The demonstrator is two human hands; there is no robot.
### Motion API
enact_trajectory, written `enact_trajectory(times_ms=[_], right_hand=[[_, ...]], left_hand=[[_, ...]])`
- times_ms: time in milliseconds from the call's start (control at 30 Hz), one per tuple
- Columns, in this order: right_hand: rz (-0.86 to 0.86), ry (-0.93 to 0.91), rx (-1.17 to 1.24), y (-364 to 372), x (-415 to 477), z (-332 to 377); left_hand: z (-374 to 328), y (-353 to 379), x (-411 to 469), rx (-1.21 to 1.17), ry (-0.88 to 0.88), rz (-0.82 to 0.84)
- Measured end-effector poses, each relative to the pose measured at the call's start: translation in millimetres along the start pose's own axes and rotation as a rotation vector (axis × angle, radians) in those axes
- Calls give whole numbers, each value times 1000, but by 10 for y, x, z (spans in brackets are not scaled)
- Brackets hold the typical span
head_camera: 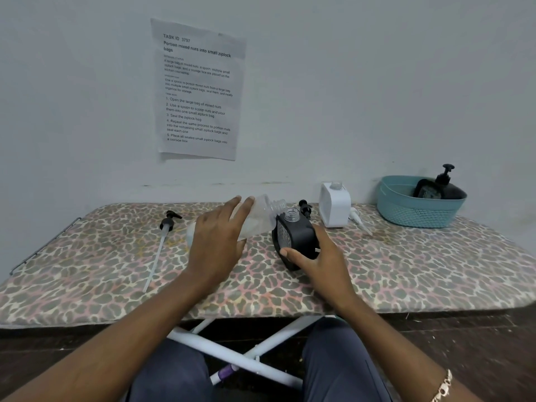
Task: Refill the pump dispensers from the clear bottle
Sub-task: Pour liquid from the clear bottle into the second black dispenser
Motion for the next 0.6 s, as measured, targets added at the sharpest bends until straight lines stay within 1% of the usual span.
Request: enact_trajectory(times_ms=[600], right_hand=[[11, 25, -30, -14, 15, -47]], left_hand=[[58, -70, 191, 161, 128, 52]])
Point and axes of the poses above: each hand's wrist, its own x-axis towards the middle knuckle, its own y-axis out of the palm, z = x × y, the point moved 3 cm from there along x, towards the middle knuckle, and after that the axes turned 2 degrees about x, right-handed, at the moved point
